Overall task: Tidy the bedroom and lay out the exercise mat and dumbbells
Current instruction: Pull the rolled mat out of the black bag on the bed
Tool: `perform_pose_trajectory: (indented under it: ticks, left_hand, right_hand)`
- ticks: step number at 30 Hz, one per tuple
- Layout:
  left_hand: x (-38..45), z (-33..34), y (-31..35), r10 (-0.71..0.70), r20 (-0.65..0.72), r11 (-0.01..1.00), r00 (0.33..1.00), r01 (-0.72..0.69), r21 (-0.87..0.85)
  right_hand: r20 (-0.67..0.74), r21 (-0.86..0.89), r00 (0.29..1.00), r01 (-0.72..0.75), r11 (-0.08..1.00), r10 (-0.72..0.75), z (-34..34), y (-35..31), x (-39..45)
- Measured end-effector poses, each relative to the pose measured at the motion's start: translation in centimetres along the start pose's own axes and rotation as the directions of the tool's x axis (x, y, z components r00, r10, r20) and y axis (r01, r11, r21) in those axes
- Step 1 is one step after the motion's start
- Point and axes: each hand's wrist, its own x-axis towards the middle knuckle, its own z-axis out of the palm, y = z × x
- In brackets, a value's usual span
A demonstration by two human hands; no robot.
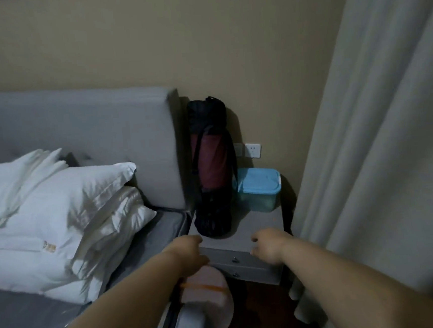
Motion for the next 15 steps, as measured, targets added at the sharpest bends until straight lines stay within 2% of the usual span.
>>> perform_pose_trajectory:
  ticks: [4, 11, 15]
  left_hand:
    - [7.0, -3.3, -1.5, -0.01, -0.028, 0.999, 1.0, 0.009, -0.041]
    - [17.6, -11.0, -3.5, -0.072, -0.162, 0.969, 0.984, 0.031, -0.244]
    - [22.1, -13.3, -4.2, -0.094, -0.156, 0.959, 0.983, 0.048, -0.28]
  right_hand:
    - [-0.041, -0.001, 0.999, 0.022, 1.0, -0.022, -4.7, 0.0, 5.4]
    - [-0.178, 0.031, 0.982, -0.05, 0.998, 0.055, -13.8, 0.8, 14.6]
    - [-0.164, 0.092, 0.986, -0.027, 0.995, 0.042, -15.6, 0.8, 19.2]
